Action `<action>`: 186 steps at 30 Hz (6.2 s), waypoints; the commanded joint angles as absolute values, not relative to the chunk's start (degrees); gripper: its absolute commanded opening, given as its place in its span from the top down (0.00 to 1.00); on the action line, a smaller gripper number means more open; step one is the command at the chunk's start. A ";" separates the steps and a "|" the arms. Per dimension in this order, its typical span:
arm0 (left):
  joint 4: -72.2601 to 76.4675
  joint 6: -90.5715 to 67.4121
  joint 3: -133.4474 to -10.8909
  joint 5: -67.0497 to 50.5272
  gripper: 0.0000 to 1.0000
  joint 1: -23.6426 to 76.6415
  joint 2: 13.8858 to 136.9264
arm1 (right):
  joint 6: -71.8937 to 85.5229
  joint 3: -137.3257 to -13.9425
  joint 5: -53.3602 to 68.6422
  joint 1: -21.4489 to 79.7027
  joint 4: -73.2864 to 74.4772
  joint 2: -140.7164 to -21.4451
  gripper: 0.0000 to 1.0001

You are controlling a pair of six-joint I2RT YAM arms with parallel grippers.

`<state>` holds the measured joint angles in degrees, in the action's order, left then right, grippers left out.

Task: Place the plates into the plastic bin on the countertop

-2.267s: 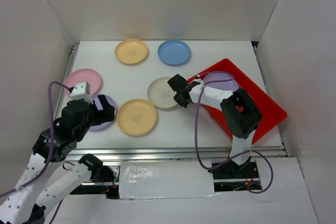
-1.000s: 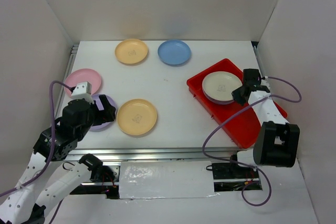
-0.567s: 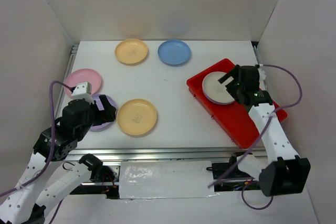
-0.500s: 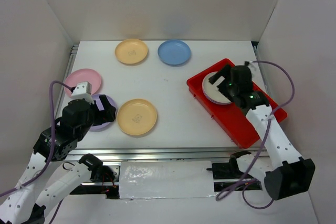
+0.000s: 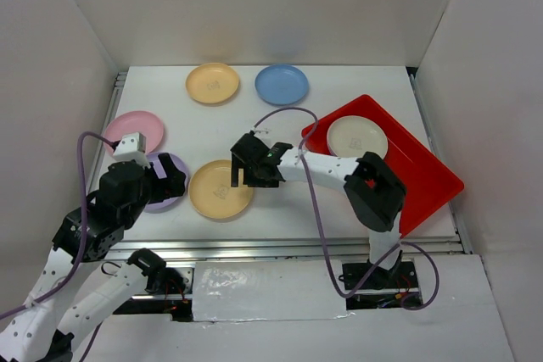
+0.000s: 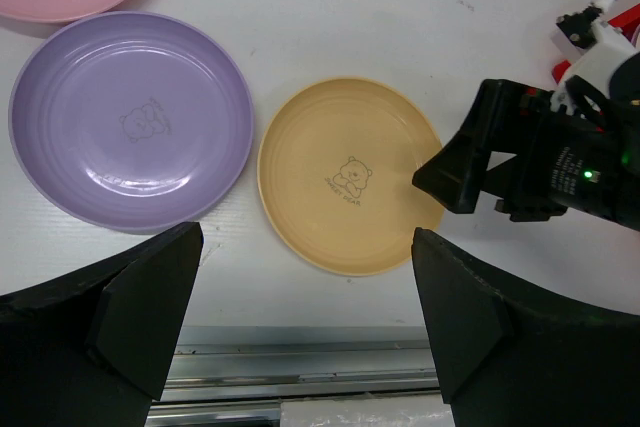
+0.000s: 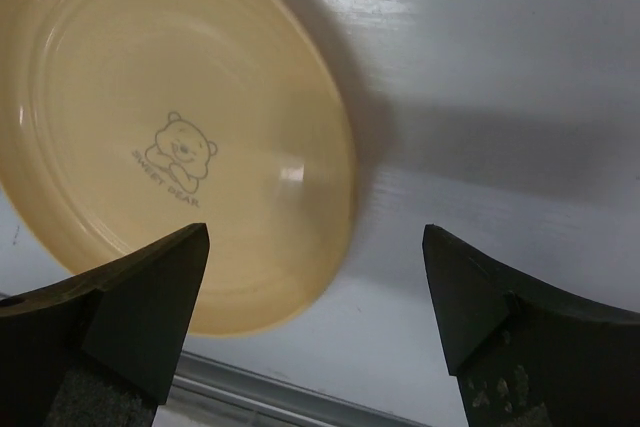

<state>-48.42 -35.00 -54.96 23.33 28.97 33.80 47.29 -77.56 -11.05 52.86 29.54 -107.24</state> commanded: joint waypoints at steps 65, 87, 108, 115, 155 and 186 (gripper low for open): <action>-46.75 -35.68 -55.02 24.16 0.01 29.18 33.31 | 42.36 -59.50 -4.83 19.90 28.31 -67.49 0.00; -56.16 -48.08 -57.39 39.90 0.01 29.00 25.58 | 49.92 -118.36 4.48 56.52 27.30 -135.68 0.03; -54.05 -45.88 -56.51 37.44 0.01 29.00 26.01 | 51.15 -126.39 8.35 55.46 28.21 -147.48 0.68; -53.88 -45.44 -56.51 36.92 0.01 29.00 25.93 | 49.83 -102.88 0.18 54.41 27.69 -125.24 1.00; -53.00 -47.45 -57.48 31.65 0.01 28.83 36.37 | 38.23 -60.91 9.24 -8.45 30.83 -65.77 0.00; 8.28 -71.98 -43.40 7.91 0.04 -25.93 90.24 | 48.07 -32.96 14.94 47.81 0.27 -53.18 0.00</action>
<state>5.67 -72.03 -39.83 6.39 -24.86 87.05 47.53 -33.36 16.47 46.92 5.45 -53.63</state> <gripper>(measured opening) 0.967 0.997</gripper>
